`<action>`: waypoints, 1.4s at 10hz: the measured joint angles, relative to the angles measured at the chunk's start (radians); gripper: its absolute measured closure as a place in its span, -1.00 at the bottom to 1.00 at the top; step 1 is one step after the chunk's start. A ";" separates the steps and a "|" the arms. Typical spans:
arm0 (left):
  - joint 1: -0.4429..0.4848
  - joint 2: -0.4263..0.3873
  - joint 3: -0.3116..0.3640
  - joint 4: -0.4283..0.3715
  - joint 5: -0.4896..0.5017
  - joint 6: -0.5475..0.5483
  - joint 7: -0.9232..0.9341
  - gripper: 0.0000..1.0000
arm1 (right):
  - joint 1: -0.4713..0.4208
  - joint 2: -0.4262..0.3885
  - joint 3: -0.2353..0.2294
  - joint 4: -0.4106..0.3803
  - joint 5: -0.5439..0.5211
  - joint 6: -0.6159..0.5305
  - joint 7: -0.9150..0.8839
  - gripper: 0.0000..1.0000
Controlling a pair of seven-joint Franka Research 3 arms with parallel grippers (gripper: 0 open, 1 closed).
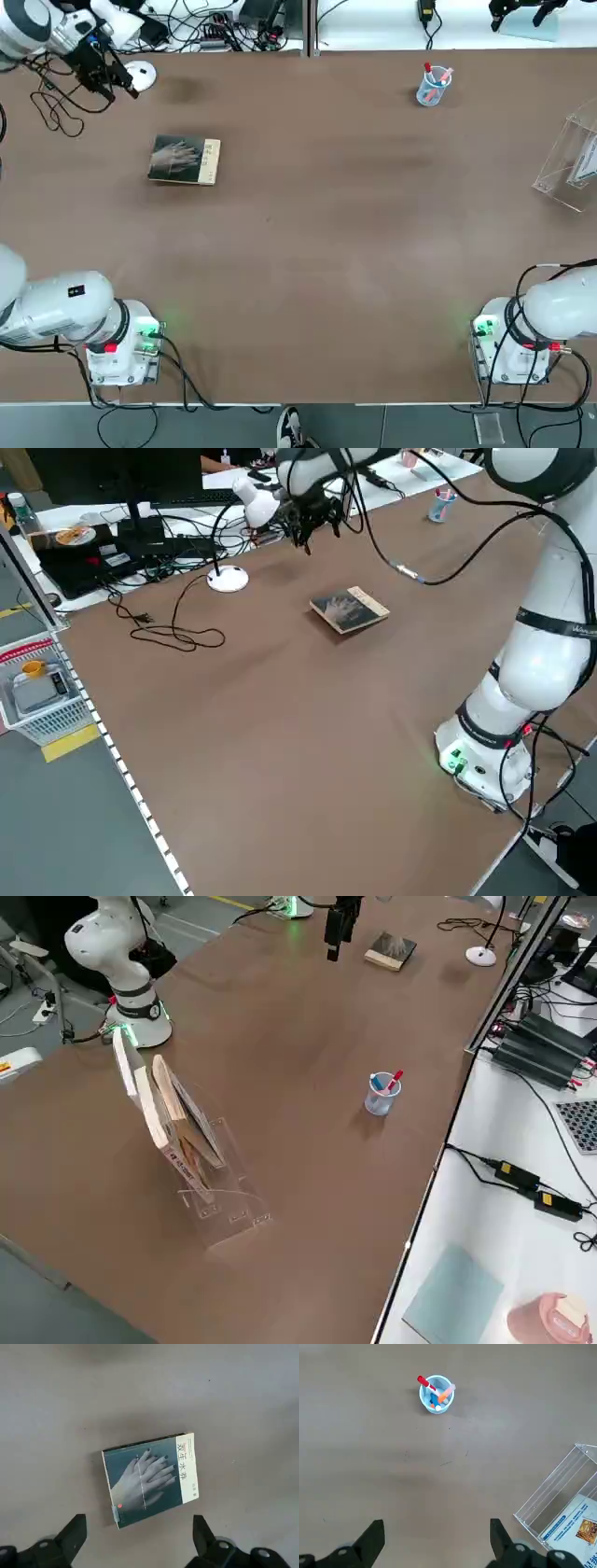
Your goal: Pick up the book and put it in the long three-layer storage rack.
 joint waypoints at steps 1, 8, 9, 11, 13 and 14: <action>0.008 0.000 0.000 -0.024 -0.010 0.022 0.023 -1.00 | 0.000 0.000 0.000 0.000 0.000 0.000 -0.007 -1.00; 0.043 0.038 0.001 -0.137 -0.173 0.090 0.246 -1.00 | 0.000 0.000 0.000 -0.001 0.000 0.000 -0.013 -1.00; 0.056 0.060 0.001 -0.140 -0.200 0.090 0.296 -1.00 | 0.000 0.000 0.000 -0.001 0.000 0.000 -0.013 -1.00; 0.085 0.107 0.001 -0.141 -0.240 0.094 0.389 -1.00 | 0.000 0.000 0.000 -0.001 0.000 0.000 -0.013 -1.00; 0.113 0.150 0.001 -0.141 -0.265 0.095 0.468 -1.00 | 0.000 0.000 0.000 -0.001 0.000 0.000 -0.014 -1.00; 0.124 0.169 0.001 -0.141 -0.283 0.094 0.510 -1.00 | 0.000 0.000 0.000 -0.001 0.000 0.000 -0.014 -1.00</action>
